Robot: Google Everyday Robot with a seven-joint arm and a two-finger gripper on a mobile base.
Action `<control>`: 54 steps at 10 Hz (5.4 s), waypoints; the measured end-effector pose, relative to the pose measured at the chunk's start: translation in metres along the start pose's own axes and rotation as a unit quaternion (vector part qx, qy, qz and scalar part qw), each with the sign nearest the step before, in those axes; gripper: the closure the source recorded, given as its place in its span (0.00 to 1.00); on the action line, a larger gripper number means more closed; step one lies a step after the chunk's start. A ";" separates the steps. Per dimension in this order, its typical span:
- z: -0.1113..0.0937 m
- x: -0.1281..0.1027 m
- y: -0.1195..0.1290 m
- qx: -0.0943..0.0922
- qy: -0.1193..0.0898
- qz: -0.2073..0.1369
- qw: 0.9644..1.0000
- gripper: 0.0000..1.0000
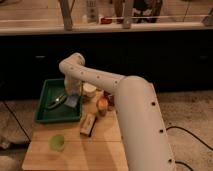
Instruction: Place sponge in tray
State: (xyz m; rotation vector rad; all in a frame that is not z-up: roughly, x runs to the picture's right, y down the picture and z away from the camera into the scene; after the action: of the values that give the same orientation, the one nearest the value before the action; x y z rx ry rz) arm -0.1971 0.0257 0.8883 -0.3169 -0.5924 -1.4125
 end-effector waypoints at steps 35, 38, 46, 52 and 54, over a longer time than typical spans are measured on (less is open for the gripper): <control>-0.005 -0.010 -0.008 0.005 -0.002 -0.026 1.000 0.20; -0.005 -0.010 -0.008 0.005 -0.002 -0.026 1.000 0.20; -0.005 -0.010 -0.008 0.005 -0.002 -0.026 1.000 0.20; -0.005 -0.010 -0.008 0.005 -0.002 -0.026 1.000 0.20; -0.005 -0.010 -0.008 0.005 -0.002 -0.026 1.000 0.20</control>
State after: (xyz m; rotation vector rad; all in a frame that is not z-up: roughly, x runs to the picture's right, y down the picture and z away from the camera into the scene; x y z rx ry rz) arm -0.2049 0.0298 0.8776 -0.2993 -0.6145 -1.4584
